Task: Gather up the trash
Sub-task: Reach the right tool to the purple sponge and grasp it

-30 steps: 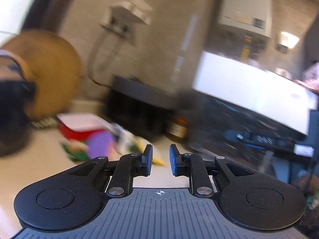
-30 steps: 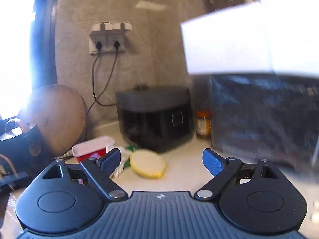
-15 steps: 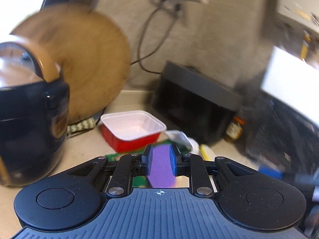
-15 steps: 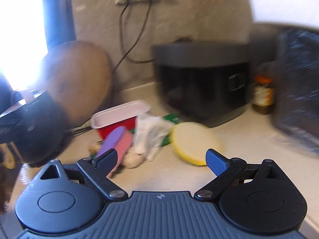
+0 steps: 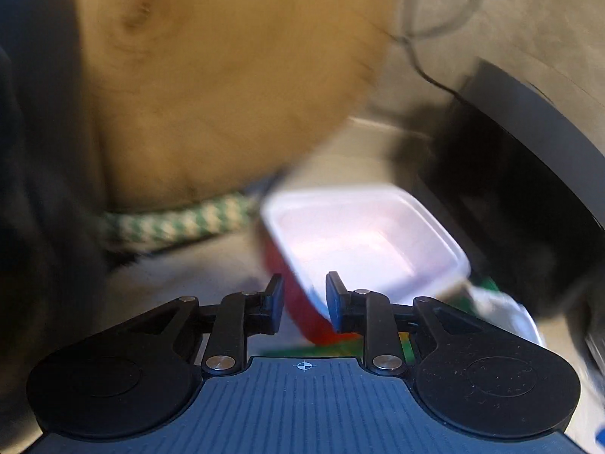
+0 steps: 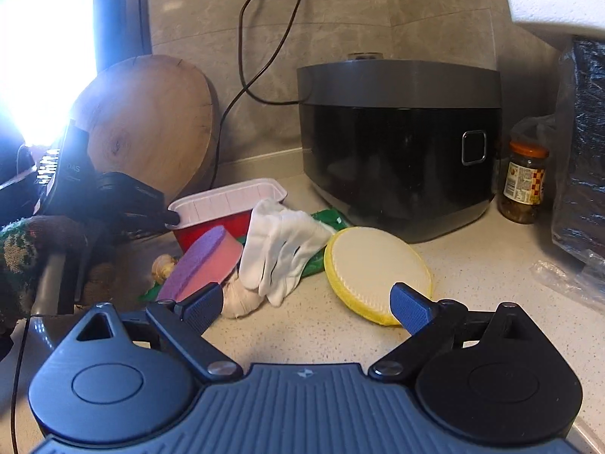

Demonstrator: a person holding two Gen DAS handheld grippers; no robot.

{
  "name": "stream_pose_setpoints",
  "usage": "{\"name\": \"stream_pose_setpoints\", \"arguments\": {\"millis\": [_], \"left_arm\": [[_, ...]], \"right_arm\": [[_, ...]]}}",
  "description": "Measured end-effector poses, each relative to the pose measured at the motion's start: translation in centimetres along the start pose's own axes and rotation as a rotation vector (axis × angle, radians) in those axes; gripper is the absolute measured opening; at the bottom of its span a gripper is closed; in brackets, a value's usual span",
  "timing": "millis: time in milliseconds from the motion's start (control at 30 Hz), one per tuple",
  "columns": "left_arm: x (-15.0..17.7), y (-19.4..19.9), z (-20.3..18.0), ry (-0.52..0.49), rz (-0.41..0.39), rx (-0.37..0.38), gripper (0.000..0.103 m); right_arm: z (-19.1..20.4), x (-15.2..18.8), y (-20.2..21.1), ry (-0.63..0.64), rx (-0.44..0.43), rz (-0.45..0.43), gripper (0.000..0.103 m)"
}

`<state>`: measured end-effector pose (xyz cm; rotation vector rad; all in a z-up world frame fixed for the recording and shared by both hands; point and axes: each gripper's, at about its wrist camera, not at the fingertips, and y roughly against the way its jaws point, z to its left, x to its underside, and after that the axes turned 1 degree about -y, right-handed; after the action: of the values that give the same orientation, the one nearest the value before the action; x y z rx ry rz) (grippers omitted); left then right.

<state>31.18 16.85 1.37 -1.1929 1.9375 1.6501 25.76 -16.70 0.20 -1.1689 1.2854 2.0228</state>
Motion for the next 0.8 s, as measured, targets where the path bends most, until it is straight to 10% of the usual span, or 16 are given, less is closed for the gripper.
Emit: {"name": "stream_pose_setpoints", "arguments": {"millis": [600, 800], "left_arm": [[8.2, 9.5, 0.5, -0.297, 0.149, 0.202, 0.032], [8.0, 11.3, 2.5, -0.191, 0.054, 0.250, 0.032]], "right_arm": [[8.0, -0.2, -7.0, 0.095, -0.081, 0.054, 0.096], [8.1, 0.7, -7.5, 0.080, -0.061, 0.133, 0.066]]}}
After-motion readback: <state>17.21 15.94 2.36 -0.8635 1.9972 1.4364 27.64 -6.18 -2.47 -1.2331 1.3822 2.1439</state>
